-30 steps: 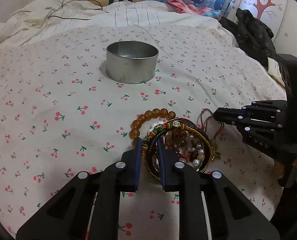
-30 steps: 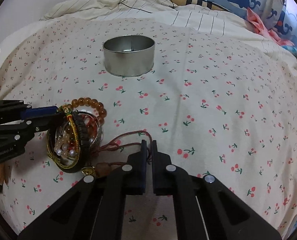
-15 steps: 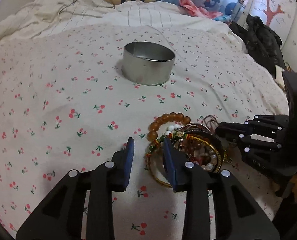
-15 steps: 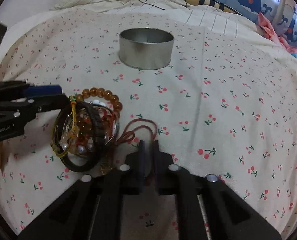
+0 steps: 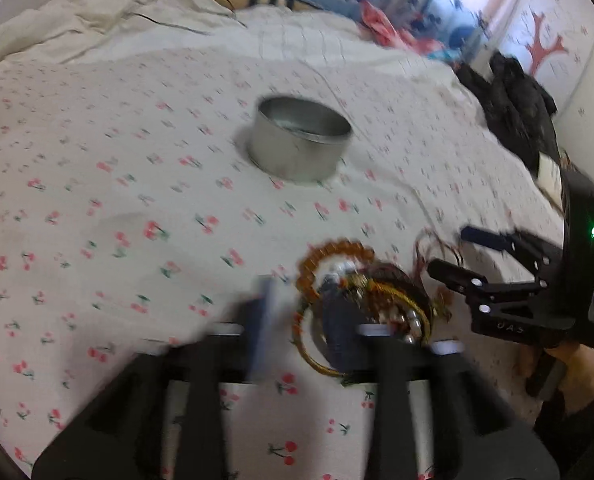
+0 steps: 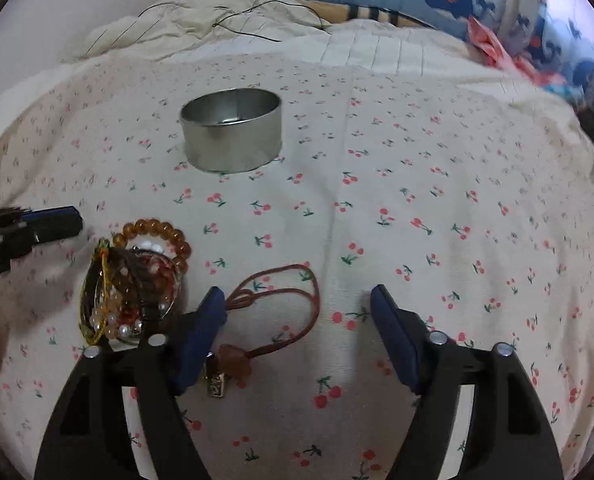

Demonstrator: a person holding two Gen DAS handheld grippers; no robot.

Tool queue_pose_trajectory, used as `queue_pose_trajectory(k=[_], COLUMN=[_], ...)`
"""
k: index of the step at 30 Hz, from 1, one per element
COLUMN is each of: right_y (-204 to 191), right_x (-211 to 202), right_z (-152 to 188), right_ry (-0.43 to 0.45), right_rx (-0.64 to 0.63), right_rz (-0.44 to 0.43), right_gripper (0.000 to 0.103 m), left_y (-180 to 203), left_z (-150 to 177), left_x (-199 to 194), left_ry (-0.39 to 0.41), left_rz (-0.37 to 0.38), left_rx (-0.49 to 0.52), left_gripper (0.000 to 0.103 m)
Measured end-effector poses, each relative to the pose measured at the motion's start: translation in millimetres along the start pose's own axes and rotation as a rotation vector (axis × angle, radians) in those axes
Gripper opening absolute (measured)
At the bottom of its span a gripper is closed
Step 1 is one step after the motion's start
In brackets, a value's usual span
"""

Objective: Organize jewelry

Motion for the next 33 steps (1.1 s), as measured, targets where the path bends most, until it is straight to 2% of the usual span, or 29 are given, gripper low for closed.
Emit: queue_pose_trajectory(k=[2, 3, 4, 5, 6, 7, 8, 11, 12, 13, 14, 16, 20, 21, 23, 25, 27, 29, 32, 33], right_y=[-4, -5, -5, -6, -6, -7, -7, -5, -3, -1, 0, 0, 0, 0, 0, -1, -2, -2, -3, -3], right_x=[6, 8, 8, 8, 8, 9, 9, 7, 7, 7, 7, 7, 9, 9, 10, 10, 10, 10, 11, 11], right_z=[3, 5, 5, 5, 5, 5, 5, 4, 4, 3, 2, 2, 4, 4, 4, 4, 4, 5, 5, 5], right_ry=[-0.02, -0.027, -0.027, -0.032, -0.035, -0.035, -0.036, -0.029, -0.03, -0.031, -0.029, -0.029, -0.039, -0.04, -0.041, -0.042, -0.041, -0.042, -0.043, -0.043], right_rx=[-0.021, -0.026, -0.025, -0.021, -0.012, -0.01, -0.009, 0.009, 0.026, 0.037, 0.045, 0.049, 0.047, 0.05, 0.051, 0.048, 0.042, 0.041, 0.041, 0.041], right_rz=[0.005, 0.004, -0.008, -0.024, -0.04, -0.045, -0.049, -0.049, -0.056, -0.063, -0.063, -0.062, -0.059, -0.06, -0.057, -0.057, -0.054, -0.056, -0.059, -0.062], right_gripper=[0.072, 0.071, 0.064, 0.052, 0.047, 0.038, 0.028, 0.017, 0.017, 0.017, 0.016, 0.016, 0.017, 0.017, 0.021, 0.026, 0.028, 0.03, 0.033, 0.033], left_y=[7, 10, 13, 16, 17, 19, 16, 0, -4, -9, -13, -23, -33, -32, -28, -21, -19, -18, -9, -5], left_z=[4, 8, 11, 13, 13, 13, 11, 5, 3, 0, -2, -7, -4, -3, -3, -6, -10, -14, -13, -10], left_x=[7, 11, 15, 16, 13, 10, 7, -1, -5, -10, -15, -22, -12, -7, 0, 3, 8, 13, 24, 27], left_ry=[-0.016, -0.039, -0.061, -0.069, -0.062, -0.052, -0.043, -0.012, -0.004, 0.005, 0.018, 0.049, 0.013, -0.002, -0.01, 0.008, 0.023, 0.024, -0.008, -0.031], left_rz=[0.004, 0.013, 0.023, 0.025, 0.01, -0.003, -0.015, -0.021, 0.002, 0.071, 0.099, 0.063, 0.06, 0.061, 0.063, 0.073, 0.042, 0.047, 0.125, 0.148], left_rx=[0.02, 0.036, 0.05, 0.069, 0.09, 0.11, 0.106, 0.04, 0.013, -0.046, -0.08, -0.101, -0.144, -0.139, -0.124, -0.098, -0.061, -0.052, -0.054, -0.042], left_gripper=[0.057, 0.037, 0.014, 0.012, 0.011, 0.005, 0.005, 0.005, 0.005, 0.005, 0.004, 0.004, 0.004, 0.007, 0.02, 0.044, 0.051, 0.051, 0.049, 0.031])
Point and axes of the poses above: each gripper's, at about its wrist camera, not at the fingertips, and x roughly the way its jaws point, y to its right, z to its underside, the point moved 8 cm from there along x, roughly the way its jaws point, and after that the axes turned 3 degrees about z, right-handed, at the moved point
